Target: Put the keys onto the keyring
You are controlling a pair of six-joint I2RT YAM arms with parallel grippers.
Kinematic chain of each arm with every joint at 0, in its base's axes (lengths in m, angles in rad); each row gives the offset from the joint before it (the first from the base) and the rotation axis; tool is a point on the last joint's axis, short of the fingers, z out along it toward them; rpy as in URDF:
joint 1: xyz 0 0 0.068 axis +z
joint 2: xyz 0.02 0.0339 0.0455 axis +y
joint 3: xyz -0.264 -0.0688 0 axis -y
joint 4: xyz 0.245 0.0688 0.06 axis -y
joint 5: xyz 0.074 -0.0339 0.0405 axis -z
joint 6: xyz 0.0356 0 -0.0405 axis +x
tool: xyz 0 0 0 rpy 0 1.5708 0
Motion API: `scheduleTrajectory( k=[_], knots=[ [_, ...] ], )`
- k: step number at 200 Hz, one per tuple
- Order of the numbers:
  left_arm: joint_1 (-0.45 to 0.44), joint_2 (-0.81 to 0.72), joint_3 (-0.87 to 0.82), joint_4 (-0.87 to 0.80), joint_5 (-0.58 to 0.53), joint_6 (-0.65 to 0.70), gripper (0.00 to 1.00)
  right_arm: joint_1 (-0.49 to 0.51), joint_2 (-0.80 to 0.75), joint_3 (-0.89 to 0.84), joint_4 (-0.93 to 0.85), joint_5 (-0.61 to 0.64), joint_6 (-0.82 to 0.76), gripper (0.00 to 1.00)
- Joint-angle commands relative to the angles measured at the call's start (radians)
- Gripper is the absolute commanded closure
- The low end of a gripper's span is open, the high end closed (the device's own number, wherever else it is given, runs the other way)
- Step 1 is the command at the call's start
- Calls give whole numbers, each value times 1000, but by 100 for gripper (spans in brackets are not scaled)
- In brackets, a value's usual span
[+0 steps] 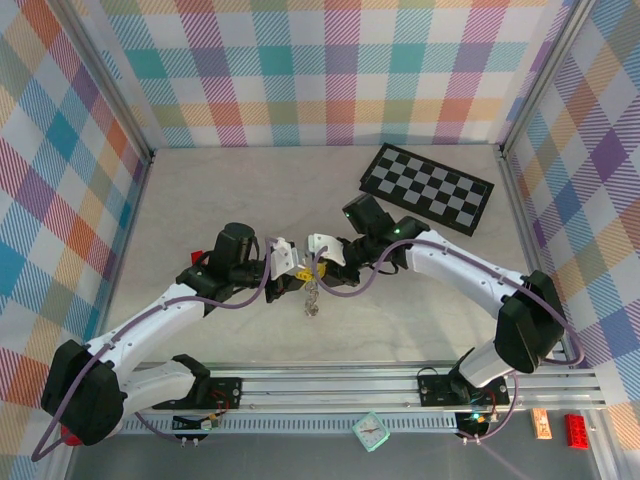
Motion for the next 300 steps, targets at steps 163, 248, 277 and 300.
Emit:
scheduleTrajectory(
  k=[163,248,277,300],
  knots=[
    [-5,-37,-47,110,67,-24,100,-43,-76,-170,220,-115,130,96],
    [-5,-41,-113,323,100,-156,100,-46,-75,-199,307,-130,167,85],
    [-5,-42,-119,322,99,-157,100,-49,-113,-235,342,-144,162,77],
    [-5,-40,-121,327,98,-160,100,-50,-116,-246,367,-162,179,76]
  ],
)
